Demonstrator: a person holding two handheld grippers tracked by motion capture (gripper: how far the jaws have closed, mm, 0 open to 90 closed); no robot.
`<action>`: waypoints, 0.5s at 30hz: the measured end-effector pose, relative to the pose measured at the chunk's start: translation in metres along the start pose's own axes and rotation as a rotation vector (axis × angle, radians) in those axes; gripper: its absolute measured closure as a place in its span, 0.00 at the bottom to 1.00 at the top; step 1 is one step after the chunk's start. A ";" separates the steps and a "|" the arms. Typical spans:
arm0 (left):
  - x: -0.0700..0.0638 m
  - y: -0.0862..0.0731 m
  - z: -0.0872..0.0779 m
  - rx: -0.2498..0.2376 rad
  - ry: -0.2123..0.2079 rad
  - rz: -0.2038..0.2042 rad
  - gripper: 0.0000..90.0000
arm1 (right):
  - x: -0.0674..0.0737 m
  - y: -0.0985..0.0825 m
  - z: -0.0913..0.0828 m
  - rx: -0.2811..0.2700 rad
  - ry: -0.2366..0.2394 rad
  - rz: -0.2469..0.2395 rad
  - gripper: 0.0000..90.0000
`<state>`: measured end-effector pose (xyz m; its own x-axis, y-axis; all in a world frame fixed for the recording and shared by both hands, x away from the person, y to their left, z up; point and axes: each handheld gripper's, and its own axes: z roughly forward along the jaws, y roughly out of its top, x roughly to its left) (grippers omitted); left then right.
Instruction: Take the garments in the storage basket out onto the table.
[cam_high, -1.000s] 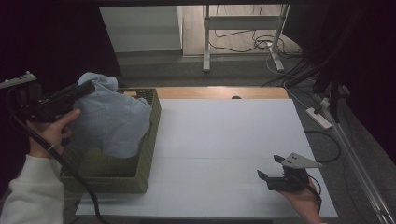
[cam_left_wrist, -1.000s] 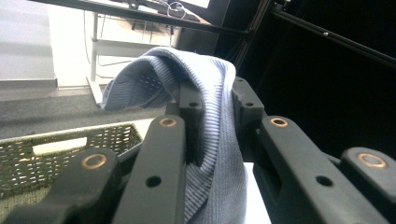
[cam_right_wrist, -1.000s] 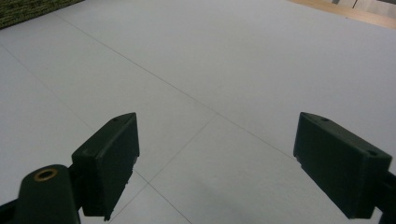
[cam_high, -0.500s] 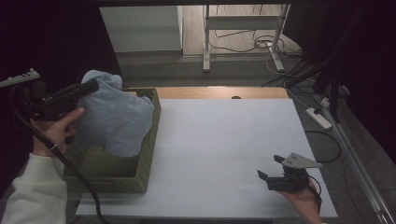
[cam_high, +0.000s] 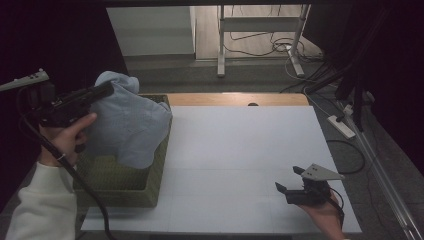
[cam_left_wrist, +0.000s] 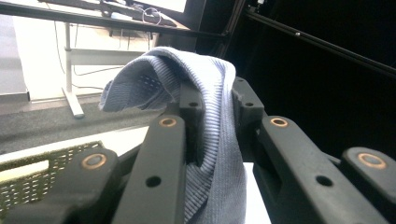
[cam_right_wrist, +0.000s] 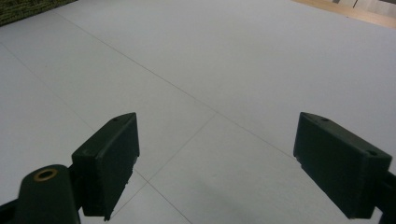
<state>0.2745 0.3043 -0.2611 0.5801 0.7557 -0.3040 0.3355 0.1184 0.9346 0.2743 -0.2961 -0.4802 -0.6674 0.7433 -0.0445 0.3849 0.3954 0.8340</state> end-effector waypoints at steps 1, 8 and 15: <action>-0.001 0.001 0.001 -0.001 -0.002 0.001 0.86 | 0.000 0.000 0.000 -0.002 -0.001 0.001 0.16; -0.008 0.008 0.002 -0.013 -0.016 0.013 0.86 | 0.000 0.000 0.000 -0.001 -0.002 0.003 0.16; -0.017 0.014 0.006 -0.019 -0.060 0.015 0.86 | -0.001 0.000 0.000 -0.002 -0.001 0.003 0.16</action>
<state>0.2736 0.2888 -0.2443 0.6285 0.7176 -0.3000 0.3127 0.1200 0.9422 0.2749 -0.2963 -0.4805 -0.6656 0.7451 -0.0421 0.3861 0.3921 0.8350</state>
